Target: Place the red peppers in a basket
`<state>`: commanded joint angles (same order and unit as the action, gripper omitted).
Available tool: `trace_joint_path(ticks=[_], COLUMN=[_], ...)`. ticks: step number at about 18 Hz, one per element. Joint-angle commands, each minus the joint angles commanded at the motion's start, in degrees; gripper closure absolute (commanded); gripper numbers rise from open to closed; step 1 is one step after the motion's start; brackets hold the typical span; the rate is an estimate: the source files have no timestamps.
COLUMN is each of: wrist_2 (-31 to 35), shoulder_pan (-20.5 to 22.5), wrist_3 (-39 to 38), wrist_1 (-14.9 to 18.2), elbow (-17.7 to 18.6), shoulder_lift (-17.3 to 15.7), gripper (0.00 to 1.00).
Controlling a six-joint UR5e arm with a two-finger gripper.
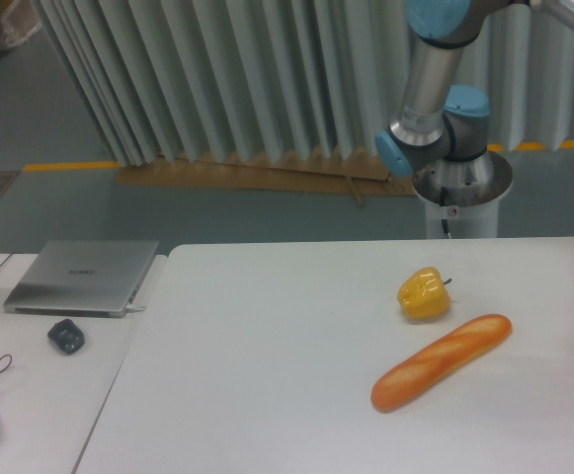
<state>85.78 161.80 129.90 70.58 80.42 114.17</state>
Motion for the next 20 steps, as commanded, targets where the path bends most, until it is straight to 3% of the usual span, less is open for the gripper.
trace_joint_path(ticks=[9,15,20], wrist_2=[-0.09,0.26,0.35], shoulder_pan=[3.69,5.27,6.33], wrist_3=[9.04,15.21,17.75], wrist_1=[0.53,1.41,1.67], elbow=[1.05,6.49,6.94], shoulder_lift=[-0.44,-2.28,-3.69], gripper=[0.55,0.55,0.52])
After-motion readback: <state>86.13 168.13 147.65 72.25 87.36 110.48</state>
